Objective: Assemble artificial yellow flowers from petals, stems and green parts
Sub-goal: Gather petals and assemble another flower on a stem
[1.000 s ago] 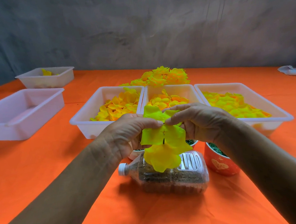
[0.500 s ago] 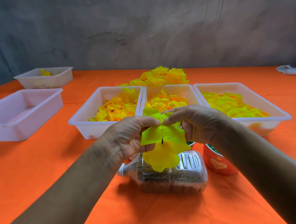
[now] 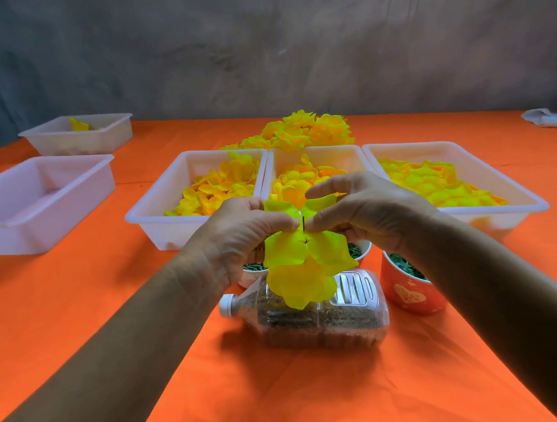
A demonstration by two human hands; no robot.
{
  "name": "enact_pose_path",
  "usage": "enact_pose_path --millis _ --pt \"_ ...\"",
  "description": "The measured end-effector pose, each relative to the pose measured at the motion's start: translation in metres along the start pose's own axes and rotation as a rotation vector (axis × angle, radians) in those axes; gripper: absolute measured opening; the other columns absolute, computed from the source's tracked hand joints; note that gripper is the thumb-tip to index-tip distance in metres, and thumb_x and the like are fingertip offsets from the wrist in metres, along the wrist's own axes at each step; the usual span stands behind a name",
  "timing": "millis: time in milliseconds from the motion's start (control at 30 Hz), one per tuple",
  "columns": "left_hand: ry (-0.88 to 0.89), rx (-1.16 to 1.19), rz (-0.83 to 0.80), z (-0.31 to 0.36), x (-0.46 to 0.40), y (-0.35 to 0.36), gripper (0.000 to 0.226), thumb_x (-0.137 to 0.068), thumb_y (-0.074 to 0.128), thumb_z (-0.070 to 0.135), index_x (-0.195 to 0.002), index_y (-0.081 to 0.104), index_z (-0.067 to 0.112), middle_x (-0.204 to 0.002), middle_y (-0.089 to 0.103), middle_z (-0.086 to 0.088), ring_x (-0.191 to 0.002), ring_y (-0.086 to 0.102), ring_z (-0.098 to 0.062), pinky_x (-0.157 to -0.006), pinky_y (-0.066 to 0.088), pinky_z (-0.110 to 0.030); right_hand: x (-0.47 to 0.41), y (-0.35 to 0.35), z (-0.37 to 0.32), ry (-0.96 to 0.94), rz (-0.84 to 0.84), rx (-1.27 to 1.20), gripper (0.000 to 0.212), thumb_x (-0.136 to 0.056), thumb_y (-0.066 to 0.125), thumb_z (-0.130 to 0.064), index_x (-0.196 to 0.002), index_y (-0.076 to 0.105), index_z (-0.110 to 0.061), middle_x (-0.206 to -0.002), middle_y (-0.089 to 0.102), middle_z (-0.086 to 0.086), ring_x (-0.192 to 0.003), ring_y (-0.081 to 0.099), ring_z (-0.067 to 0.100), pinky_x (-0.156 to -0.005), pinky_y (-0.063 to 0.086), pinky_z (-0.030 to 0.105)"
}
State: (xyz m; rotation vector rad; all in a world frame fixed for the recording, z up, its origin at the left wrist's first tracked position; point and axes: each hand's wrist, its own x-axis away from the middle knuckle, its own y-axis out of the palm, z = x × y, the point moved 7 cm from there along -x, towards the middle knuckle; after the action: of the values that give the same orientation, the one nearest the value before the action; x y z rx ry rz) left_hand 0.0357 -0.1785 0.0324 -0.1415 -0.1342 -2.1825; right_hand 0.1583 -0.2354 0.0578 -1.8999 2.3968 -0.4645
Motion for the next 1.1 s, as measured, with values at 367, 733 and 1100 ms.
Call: enact_pose_path --millis 367,733,1100 --pt "0.060 -0.189 0.129 0.001 0.001 -0.012 0.023 -0.071 0.077 0.004 -0.086 0.065 0.016 -0.067 0.064 -0.002 -0.047 0.055 -0.010 -0.053 0.043 -0.024 0.000 0.000 0.001 -0.027 0.002 0.124 0.046 -0.071 0.076 0.002 -0.111 0.062 -0.016 -0.081 0.060 0.005 -0.071 0.062 0.018 -0.063 0.054 0.029" --pt "0.108 -0.249 0.111 0.007 -0.008 -0.009 0.025 -0.069 0.078 0.001 -0.079 0.063 0.017 -0.050 0.061 0.008 -0.047 0.059 -0.006 -0.051 0.046 -0.020 0.004 -0.004 -0.004 -0.125 0.080 0.420 0.048 -0.067 0.083 -0.014 -0.109 0.062 -0.024 -0.073 0.056 -0.002 -0.063 0.056 0.010 -0.050 0.041 0.019" --pt "0.141 -0.296 0.117 0.003 -0.011 -0.008 0.024 -0.068 0.078 -0.002 -0.083 0.065 0.013 -0.074 0.064 -0.010 -0.067 0.062 -0.021 -0.070 0.051 -0.035 -0.002 -0.003 0.007 -0.077 0.070 0.438 0.055 -0.064 0.084 -0.011 -0.114 0.063 -0.020 -0.099 0.064 0.007 -0.089 0.064 0.024 -0.080 0.054 0.038"
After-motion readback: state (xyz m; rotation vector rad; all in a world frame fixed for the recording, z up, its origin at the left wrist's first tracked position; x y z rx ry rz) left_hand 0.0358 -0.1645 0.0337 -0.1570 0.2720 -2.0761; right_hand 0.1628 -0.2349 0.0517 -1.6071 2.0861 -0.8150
